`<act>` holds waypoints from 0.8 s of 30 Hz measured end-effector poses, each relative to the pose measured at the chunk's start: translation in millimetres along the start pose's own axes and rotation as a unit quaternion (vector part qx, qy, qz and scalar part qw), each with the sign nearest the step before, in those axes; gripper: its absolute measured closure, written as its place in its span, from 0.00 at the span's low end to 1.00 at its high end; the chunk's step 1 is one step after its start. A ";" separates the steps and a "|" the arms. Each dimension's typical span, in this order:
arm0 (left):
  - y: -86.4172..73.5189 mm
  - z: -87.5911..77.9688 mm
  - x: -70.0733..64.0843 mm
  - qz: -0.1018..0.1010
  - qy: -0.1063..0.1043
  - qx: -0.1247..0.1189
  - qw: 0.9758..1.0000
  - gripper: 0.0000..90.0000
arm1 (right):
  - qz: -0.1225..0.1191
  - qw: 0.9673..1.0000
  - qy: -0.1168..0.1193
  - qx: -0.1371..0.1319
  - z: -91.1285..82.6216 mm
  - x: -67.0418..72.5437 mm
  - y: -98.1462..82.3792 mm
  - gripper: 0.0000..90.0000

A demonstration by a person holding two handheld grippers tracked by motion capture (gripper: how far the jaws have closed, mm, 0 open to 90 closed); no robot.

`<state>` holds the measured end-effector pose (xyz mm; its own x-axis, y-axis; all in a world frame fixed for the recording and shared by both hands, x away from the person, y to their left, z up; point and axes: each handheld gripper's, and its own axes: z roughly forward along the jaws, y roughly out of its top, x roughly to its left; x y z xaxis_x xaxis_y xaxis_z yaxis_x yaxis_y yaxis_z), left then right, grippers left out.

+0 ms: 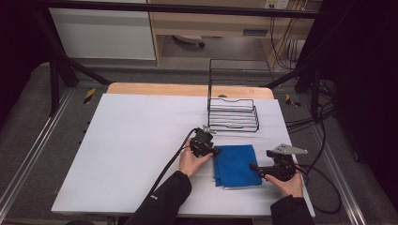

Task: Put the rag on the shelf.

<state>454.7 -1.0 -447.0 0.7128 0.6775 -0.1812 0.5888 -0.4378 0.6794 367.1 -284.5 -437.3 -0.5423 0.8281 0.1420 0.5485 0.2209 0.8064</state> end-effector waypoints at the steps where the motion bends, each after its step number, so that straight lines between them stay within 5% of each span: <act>1: -0.2 0.1 -0.6 0.000 -0.003 0.001 1.000 0.68 | 0.000 1.000 -0.001 0.000 0.1 -0.1 0.1 0.05; 11: -1.0 1.2 -5.4 0.004 -0.013 0.003 1.000 0.88 | 0.003 1.000 -0.024 0.000 2.7 -1.4 4.3 0.09; 24: -5.1 3.1 -7.9 0.008 -0.006 -0.008 1.000 0.91 | 0.017 0.999 -0.045 0.013 22.8 -10.0 27.3 0.16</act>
<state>447.2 -5.9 -451.2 0.7263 0.6638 -0.1788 0.5718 -0.4390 0.6930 402.0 -275.0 -429.8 -0.4633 0.8785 0.1162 0.5829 0.2034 0.7866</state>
